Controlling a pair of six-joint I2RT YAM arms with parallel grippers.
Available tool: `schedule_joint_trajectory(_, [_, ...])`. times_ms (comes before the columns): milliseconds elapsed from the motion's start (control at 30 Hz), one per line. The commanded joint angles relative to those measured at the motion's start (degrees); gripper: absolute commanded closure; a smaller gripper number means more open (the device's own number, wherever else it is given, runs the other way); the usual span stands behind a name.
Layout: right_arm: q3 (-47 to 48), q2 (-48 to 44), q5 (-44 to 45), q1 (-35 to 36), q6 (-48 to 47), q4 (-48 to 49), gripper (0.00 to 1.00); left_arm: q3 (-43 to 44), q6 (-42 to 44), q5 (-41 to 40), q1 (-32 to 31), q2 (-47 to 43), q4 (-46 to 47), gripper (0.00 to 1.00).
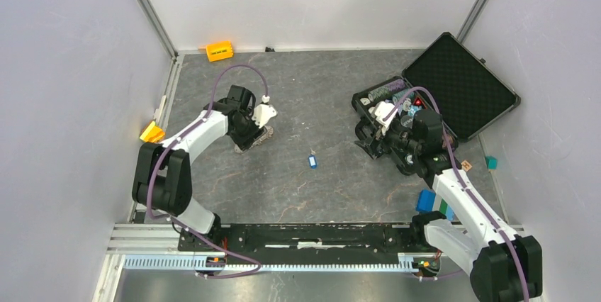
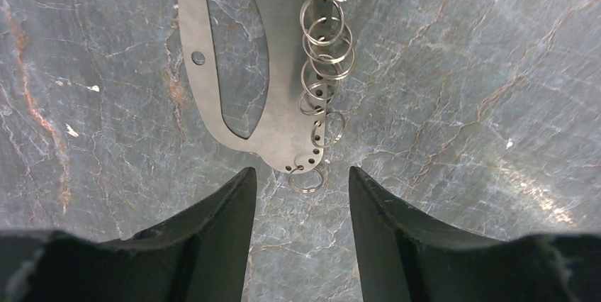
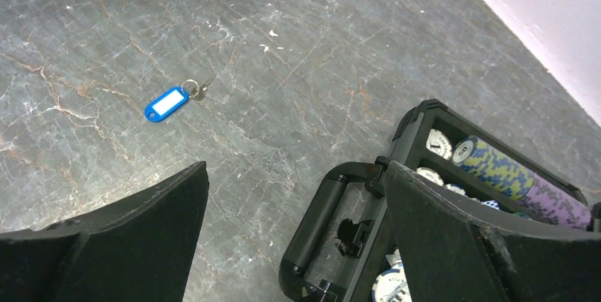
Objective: Put the keys on the keyring
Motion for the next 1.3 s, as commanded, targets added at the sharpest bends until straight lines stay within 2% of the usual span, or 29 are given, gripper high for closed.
schedule_joint_trajectory(0, [2.2,0.7,-1.6,0.3,-1.1,-0.4,0.02,2.3,3.6,0.7,0.0,1.4,-2.3,0.43])
schedule_joint_trajectory(133, [2.1,0.6,-1.1,0.3,-1.7,-0.4,0.02,2.9,5.8,3.6,-0.4,2.9,-2.1,0.46])
schedule_joint_trajectory(400, [2.1,0.8,-1.4,0.2,-2.3,-2.1,0.02,0.9,10.8,-0.6,-0.4,3.6,-3.6,0.51])
schedule_joint_trajectory(600, [2.1,0.8,-1.9,0.2,-2.6,-2.3,0.02,-0.8,17.1,-2.5,-0.2,1.6,-6.0,0.41])
schedule_joint_trajectory(767, [2.1,1.2,-1.8,0.3,-2.7,-2.3,0.02,-2.2,25.8,-3.0,-0.2,0.2,-7.3,0.39])
schedule_joint_trajectory(1033, [2.2,1.7,-1.4,0.3,-2.8,-2.4,0.02,-2.3,37.9,-1.9,-0.2,1.4,-8.1,0.43])
schedule_joint_trajectory(1267, [2.4,1.7,-0.4,0.3,-3.0,-2.6,0.02,-2.7,44.1,-5.7,-0.3,4.3,-5.5,0.50])
